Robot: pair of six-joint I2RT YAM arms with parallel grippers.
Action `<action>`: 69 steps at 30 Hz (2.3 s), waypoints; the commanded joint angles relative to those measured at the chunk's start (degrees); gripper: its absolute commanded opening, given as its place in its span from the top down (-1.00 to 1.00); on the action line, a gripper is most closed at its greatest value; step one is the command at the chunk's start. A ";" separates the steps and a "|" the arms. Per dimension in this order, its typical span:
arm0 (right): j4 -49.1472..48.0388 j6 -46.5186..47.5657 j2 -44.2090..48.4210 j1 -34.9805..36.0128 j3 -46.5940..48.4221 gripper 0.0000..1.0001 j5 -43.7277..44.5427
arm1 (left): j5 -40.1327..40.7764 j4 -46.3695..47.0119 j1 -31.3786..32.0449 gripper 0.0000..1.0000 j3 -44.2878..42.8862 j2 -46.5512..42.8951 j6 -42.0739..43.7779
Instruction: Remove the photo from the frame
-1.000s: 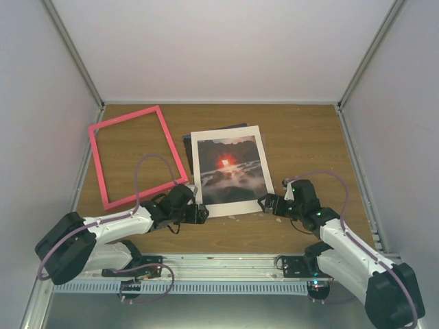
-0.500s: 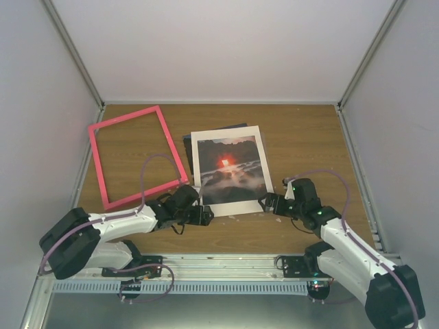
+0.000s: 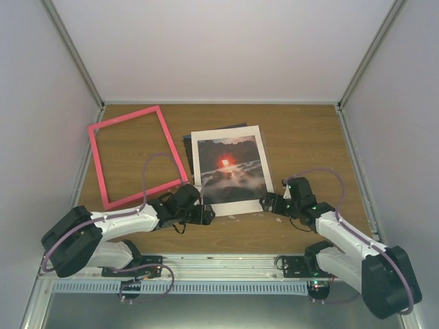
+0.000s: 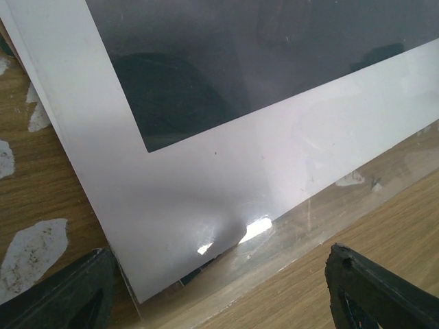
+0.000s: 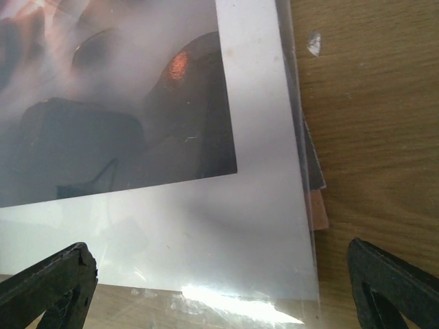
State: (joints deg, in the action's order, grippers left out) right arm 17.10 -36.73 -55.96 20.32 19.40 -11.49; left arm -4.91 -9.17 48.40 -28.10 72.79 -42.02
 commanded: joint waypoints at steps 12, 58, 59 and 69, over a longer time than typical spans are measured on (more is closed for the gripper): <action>-4.94 0.02 2.00 -0.28 -1.33 -0.99 -13.25 | 0.16 4.47 0.46 -0.68 -0.99 2.14 -0.51; -11.64 3.50 -6.92 -5.73 9.24 -0.99 -6.11 | 6.90 1.17 -0.50 -0.70 -14.93 10.90 5.28; -11.49 4.19 -7.49 -6.27 9.63 -0.99 -5.66 | 7.08 1.15 -0.77 -0.70 -15.41 11.48 5.62; -2.21 10.45 -8.59 -7.49 14.43 -0.99 2.43 | 7.37 0.69 -2.08 -0.70 -17.24 14.88 6.64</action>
State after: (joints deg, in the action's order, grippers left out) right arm 10.09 -30.15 -65.71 13.30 31.38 -12.86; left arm 1.39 -11.00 46.59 -44.16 87.18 -36.42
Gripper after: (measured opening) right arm 0.995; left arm 0.850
